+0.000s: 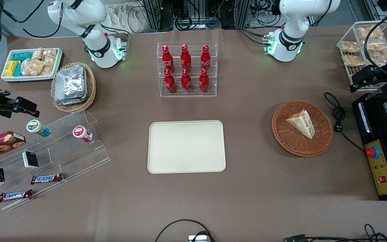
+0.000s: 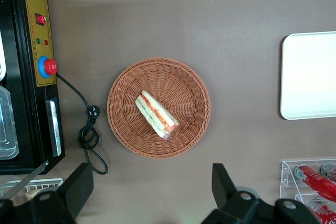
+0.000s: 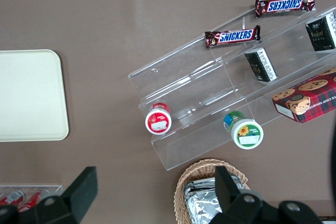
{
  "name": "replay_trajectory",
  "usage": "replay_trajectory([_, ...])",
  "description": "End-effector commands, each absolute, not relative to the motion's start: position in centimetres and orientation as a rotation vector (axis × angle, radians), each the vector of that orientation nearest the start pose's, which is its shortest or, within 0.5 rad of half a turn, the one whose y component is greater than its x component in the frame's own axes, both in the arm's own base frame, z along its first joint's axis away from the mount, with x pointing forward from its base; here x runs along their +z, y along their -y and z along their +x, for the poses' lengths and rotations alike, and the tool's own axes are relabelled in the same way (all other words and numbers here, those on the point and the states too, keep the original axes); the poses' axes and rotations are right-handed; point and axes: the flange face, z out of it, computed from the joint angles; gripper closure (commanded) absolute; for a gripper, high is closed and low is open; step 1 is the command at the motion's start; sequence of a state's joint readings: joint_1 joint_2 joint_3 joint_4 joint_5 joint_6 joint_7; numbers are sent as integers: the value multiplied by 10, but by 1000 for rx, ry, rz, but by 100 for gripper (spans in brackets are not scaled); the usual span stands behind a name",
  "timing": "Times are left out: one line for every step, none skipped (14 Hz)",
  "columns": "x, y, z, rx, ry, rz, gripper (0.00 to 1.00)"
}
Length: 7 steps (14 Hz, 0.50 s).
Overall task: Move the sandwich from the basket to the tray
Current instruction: 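Move the left gripper from rest toward the wicker basket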
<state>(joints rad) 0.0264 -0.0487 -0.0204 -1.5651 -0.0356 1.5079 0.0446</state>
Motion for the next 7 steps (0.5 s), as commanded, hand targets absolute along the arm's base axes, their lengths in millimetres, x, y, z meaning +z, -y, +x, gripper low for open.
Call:
replay_trajectory([655, 2, 533, 22, -74, -3195, 0])
replay_trajectory([655, 3, 533, 22, -69, -3195, 0])
replay_trajectory([652, 1, 534, 32, -65, -3186, 0])
replay_trajectory([649, 5, 536, 40, -70, -3179, 0])
replay_trajectory([644, 5, 538, 55, -68, -3177, 0])
replay_trajectory([640, 5, 540, 65, -53, -3177, 0])
replay_trajectory([631, 4, 541, 80, -15, -3177, 0])
